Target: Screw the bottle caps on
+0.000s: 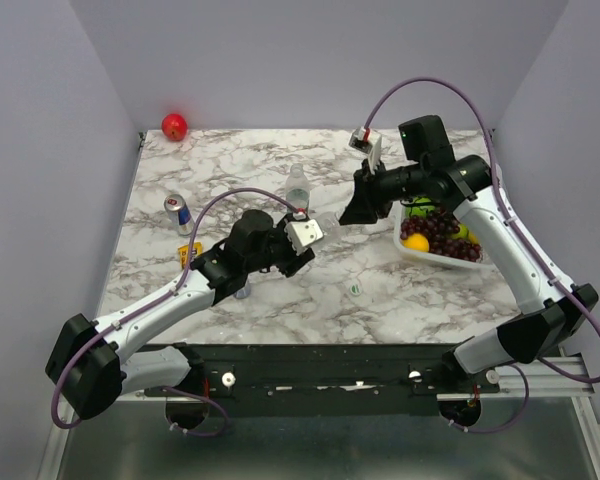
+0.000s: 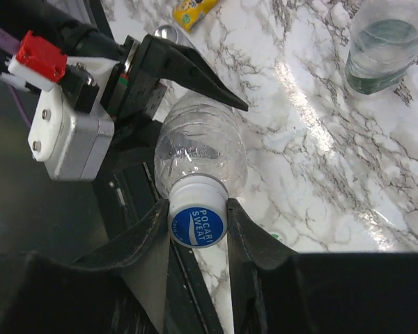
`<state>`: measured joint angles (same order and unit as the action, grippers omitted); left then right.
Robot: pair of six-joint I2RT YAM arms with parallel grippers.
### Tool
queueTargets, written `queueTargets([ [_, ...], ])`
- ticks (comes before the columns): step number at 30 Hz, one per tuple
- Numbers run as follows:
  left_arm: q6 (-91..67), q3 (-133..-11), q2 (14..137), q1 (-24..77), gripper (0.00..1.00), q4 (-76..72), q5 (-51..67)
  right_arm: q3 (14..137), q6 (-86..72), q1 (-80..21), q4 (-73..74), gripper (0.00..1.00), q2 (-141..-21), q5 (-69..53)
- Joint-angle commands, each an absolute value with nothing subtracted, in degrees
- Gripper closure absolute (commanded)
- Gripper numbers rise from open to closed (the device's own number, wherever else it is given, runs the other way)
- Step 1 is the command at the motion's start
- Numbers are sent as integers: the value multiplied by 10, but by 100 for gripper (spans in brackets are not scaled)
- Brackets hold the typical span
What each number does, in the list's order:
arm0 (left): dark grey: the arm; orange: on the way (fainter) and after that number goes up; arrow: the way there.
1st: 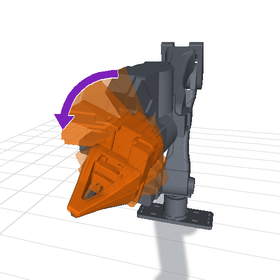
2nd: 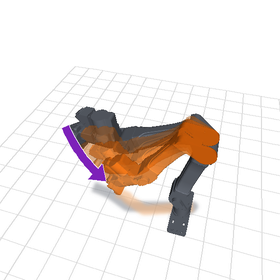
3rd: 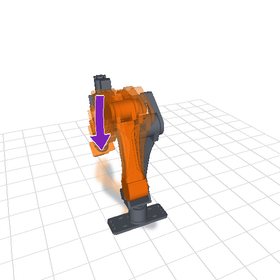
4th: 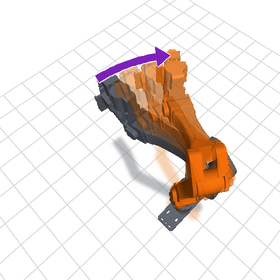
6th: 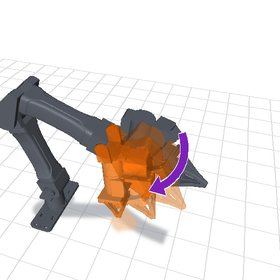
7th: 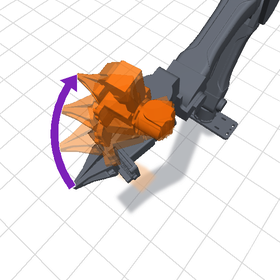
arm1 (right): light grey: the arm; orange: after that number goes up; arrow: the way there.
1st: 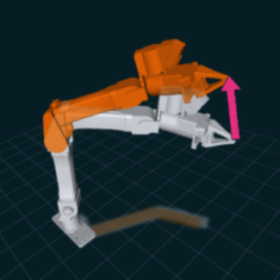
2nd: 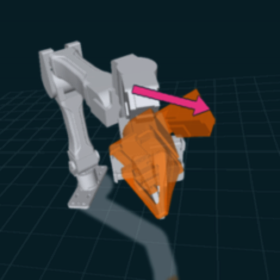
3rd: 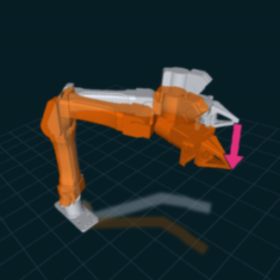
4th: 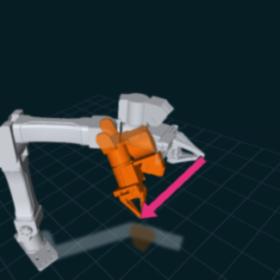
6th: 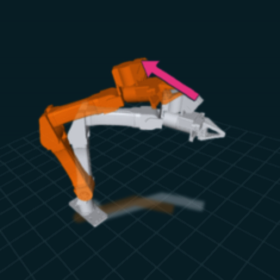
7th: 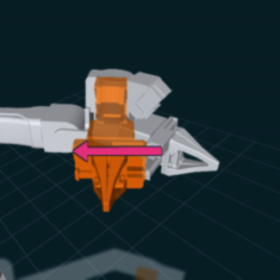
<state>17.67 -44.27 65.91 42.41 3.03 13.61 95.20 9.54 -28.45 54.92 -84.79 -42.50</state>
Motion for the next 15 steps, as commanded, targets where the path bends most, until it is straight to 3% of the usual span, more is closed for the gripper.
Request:
queueTargets([
  [1,107,-434,663,415,100,4,106,941,-21,-286,502,69,-842,-465],
  [7,23,-425,657,398,100,-34,256,918,-6,-286,461,44,-838,-468],
  [15,7,-422,663,398,100,-65,293,933,8,-286,446,37,-856,-468],
])
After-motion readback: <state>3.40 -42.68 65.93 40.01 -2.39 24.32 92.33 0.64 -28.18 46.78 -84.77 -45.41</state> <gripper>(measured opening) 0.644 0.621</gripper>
